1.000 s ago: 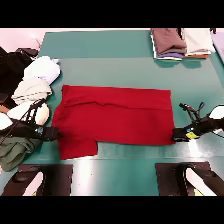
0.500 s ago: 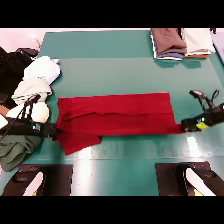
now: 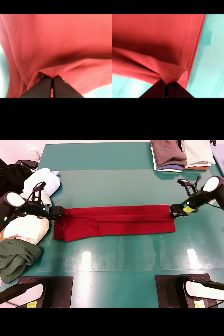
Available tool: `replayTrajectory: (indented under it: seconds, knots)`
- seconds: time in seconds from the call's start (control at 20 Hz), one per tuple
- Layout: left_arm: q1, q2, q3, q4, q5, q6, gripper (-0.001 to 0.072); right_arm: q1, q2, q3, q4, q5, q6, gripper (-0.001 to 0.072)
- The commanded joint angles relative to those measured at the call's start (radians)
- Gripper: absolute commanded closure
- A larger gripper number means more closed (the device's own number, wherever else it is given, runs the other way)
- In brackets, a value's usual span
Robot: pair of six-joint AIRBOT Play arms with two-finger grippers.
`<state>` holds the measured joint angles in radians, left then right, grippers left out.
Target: Fold the shirts.
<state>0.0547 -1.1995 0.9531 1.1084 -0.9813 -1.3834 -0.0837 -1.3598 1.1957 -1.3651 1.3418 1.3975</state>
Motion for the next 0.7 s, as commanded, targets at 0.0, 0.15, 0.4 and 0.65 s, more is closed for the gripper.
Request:
replayTrajectory:
  seconds: [0.0,0.15,0.4,0.65]
  knots:
    - [0.001,-0.118,0.090,-0.042,0.055,0.042,0.0684,-0.005,-0.115,0.109,0.072,-0.018,0.011,0.0696]
    - [0.001,-0.121,0.130,-0.045,0.075,0.048,0.0317,-0.039,-0.140,0.143,0.167,-0.049,-0.019,0.0479]
    - [0.001,-0.118,0.219,-0.057,-0.022,0.048,0.0235,-0.199,-0.139,0.122,0.309,0.044,-0.119,0.0189]
    - [0.001,-0.119,0.217,-0.140,-0.067,0.050,0.0683,-0.401,-0.146,-0.083,0.382,0.012,-0.170,0.0189]
